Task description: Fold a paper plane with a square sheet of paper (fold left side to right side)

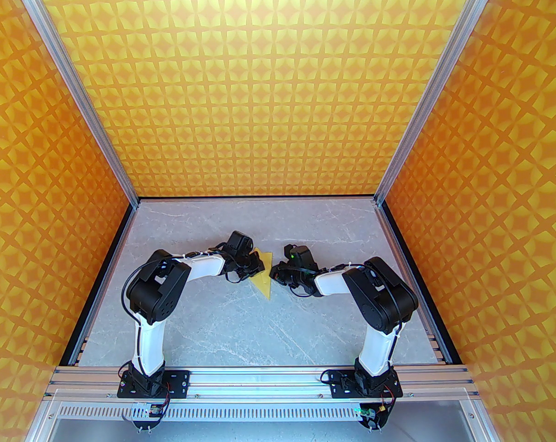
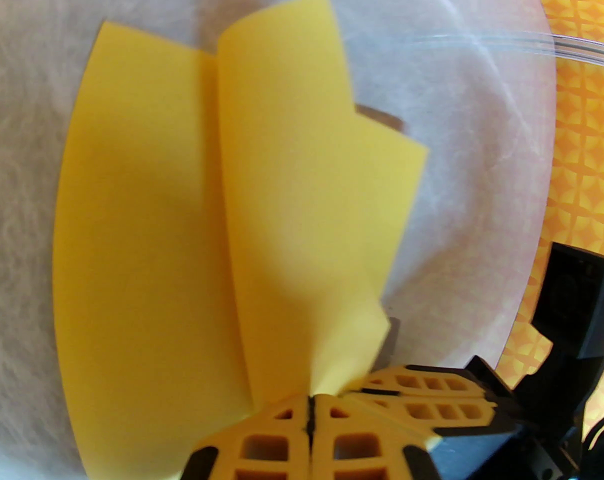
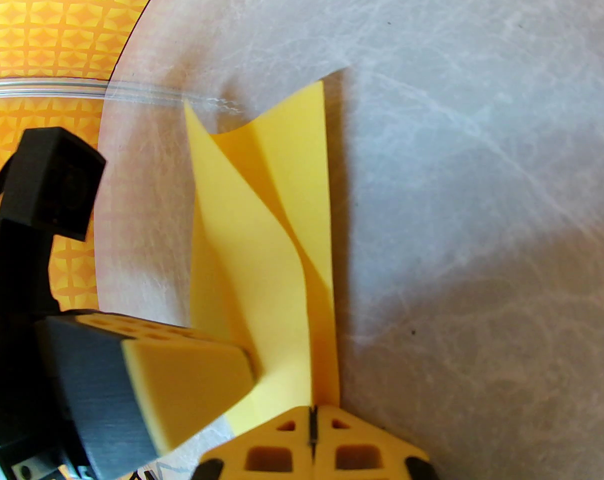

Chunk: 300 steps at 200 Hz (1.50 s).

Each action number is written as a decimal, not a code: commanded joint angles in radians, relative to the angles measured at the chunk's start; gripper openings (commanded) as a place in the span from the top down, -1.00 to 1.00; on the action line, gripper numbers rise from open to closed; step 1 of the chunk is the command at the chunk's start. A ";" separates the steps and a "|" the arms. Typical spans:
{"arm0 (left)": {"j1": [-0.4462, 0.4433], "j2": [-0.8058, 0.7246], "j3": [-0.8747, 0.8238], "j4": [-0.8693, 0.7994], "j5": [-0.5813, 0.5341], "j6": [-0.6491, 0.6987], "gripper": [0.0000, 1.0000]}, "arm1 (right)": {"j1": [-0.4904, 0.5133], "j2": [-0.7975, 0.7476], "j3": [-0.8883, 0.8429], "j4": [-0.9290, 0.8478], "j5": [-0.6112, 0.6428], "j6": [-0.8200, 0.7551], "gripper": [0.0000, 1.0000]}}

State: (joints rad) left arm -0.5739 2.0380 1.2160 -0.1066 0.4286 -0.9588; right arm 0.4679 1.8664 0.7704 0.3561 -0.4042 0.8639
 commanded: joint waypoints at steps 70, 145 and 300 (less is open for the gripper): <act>0.000 0.031 0.035 -0.087 -0.019 0.044 0.92 | 0.003 0.004 -0.006 -0.070 0.036 -0.020 0.72; -0.002 0.034 0.027 -0.077 -0.019 0.045 0.92 | 0.021 -0.166 -0.039 -0.154 0.019 -0.037 0.78; -0.003 0.034 0.022 -0.078 -0.018 0.049 0.92 | 0.084 -0.037 0.014 -0.250 -0.094 -0.015 1.00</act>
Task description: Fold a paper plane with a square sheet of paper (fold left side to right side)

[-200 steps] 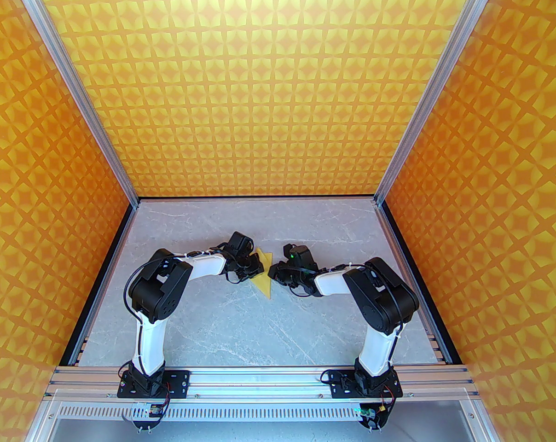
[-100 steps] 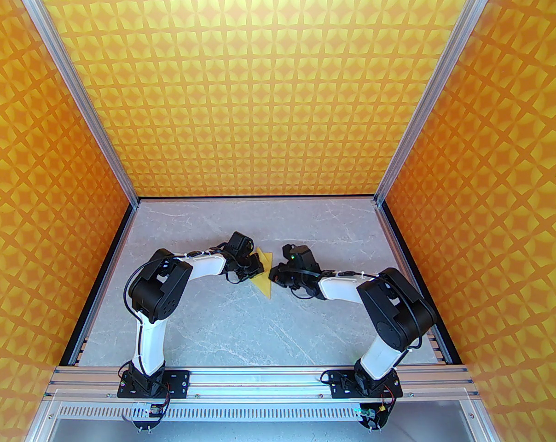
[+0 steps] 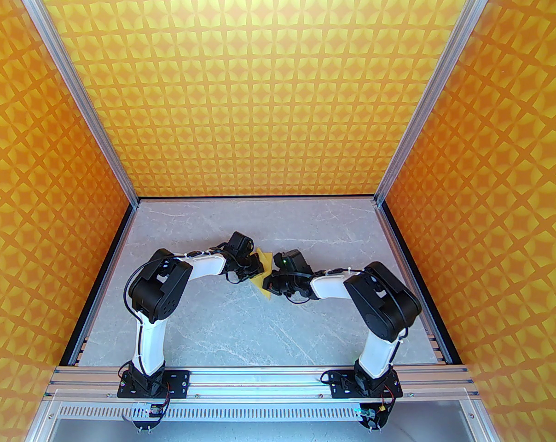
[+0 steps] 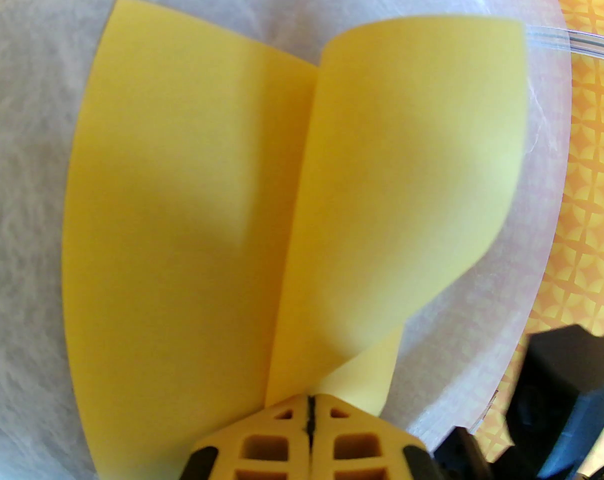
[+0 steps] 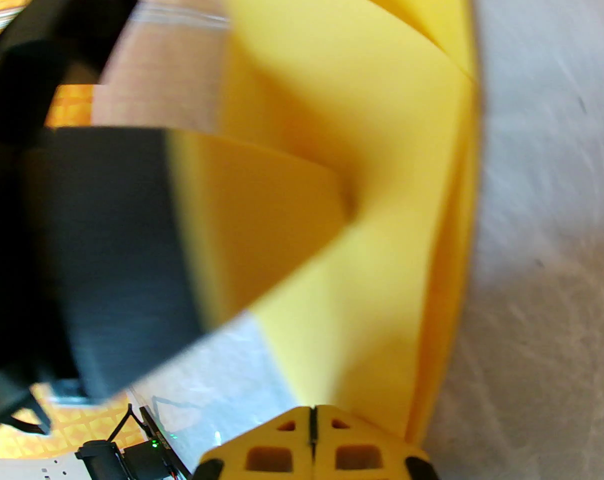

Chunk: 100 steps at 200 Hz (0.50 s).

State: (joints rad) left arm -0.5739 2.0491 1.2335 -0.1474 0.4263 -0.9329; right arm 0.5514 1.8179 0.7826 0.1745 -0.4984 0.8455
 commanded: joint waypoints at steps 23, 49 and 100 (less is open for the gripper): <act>-0.002 0.026 0.006 -0.037 -0.016 0.023 0.92 | 0.000 0.014 0.011 -0.117 0.015 -0.015 1.00; -0.001 0.029 -0.001 -0.042 -0.024 0.020 0.93 | 0.000 0.016 0.006 -0.131 -0.001 -0.022 1.00; 0.003 0.038 -0.004 -0.053 -0.043 0.021 0.94 | 0.000 -0.044 -0.074 -0.083 -0.025 0.007 1.00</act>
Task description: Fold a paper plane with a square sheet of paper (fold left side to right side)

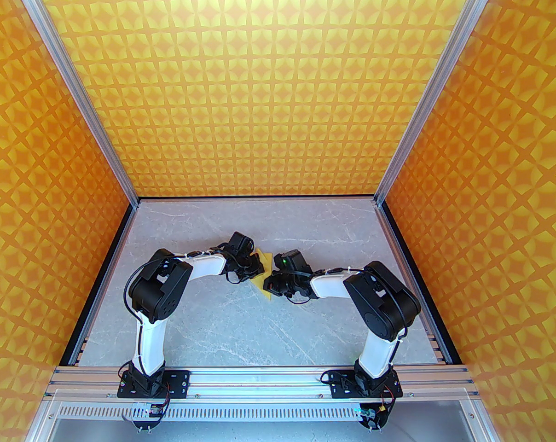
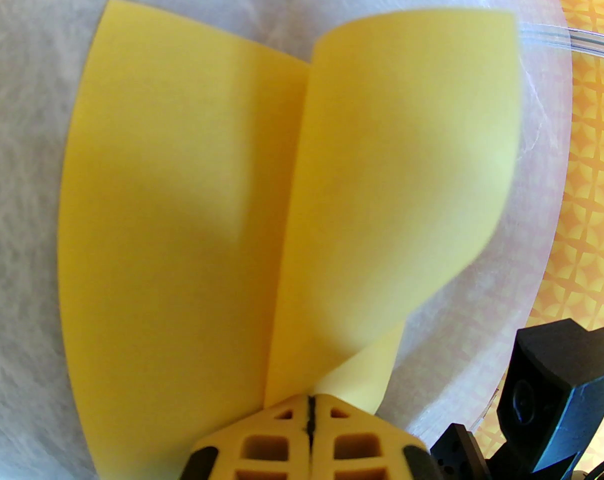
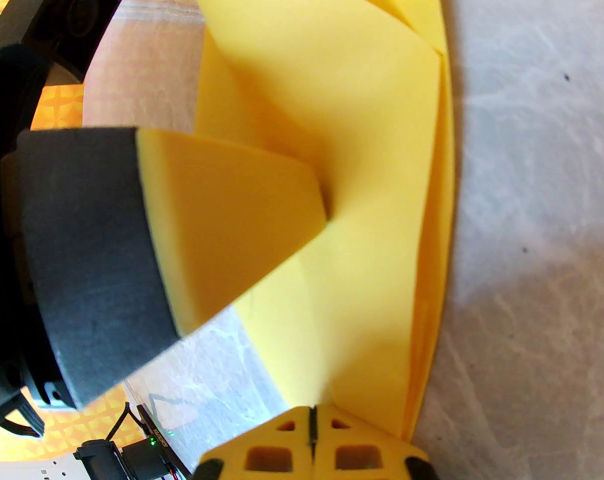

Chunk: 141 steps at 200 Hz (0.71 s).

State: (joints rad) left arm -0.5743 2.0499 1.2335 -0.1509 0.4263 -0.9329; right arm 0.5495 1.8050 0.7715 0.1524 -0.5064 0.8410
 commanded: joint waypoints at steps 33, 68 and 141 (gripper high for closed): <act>0.005 0.044 0.001 -0.052 -0.044 0.022 0.94 | 0.003 -0.066 -0.138 0.014 -0.037 0.056 1.00; 0.004 0.043 0.003 -0.054 -0.044 0.024 0.95 | 0.009 -0.092 -0.197 0.027 -0.041 0.065 1.00; 0.004 0.033 0.002 -0.052 -0.044 0.028 0.95 | 0.017 -0.237 -0.245 -0.071 -0.021 0.032 1.00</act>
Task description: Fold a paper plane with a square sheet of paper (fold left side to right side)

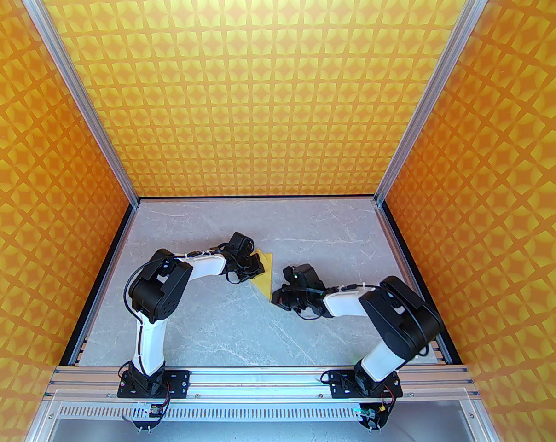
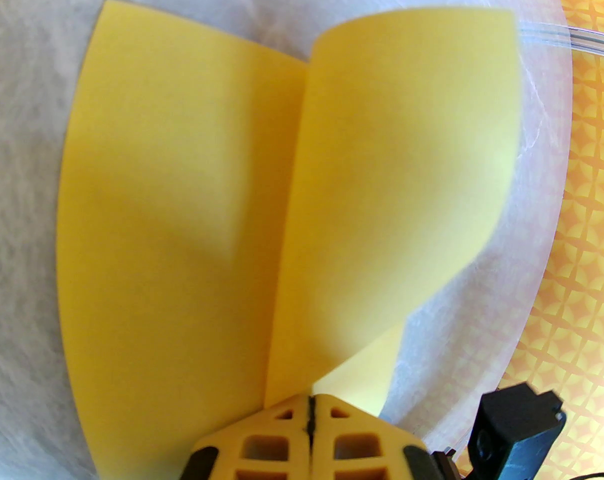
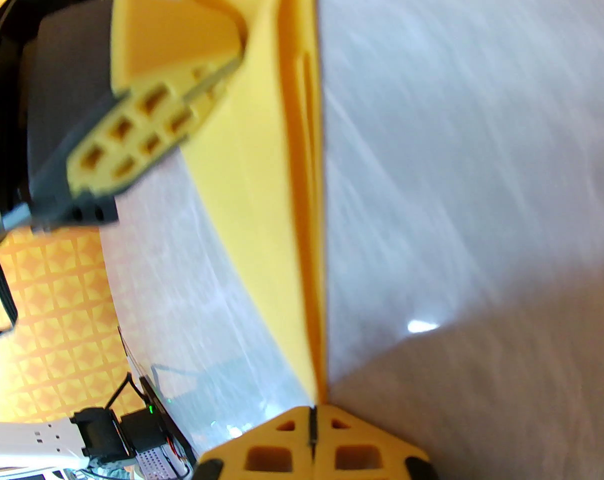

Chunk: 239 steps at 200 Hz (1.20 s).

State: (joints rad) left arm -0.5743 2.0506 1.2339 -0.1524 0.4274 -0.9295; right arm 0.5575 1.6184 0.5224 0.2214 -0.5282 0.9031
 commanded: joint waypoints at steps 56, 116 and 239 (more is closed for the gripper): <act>0.004 0.028 -0.007 -0.048 -0.044 0.025 0.95 | 0.004 -0.092 0.137 -0.160 0.019 -0.040 1.00; 0.002 0.029 -0.002 -0.048 -0.045 0.024 0.95 | -0.004 0.118 0.273 -0.115 0.031 -0.033 1.00; -0.001 -0.041 -0.006 -0.007 0.001 0.025 0.91 | -0.021 0.225 0.157 -0.102 0.079 -0.054 1.00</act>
State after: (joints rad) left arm -0.5747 2.0483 1.2339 -0.1501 0.4267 -0.9226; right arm 0.5419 1.8004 0.7399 0.1913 -0.5083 0.8627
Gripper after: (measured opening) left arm 0.059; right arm 0.040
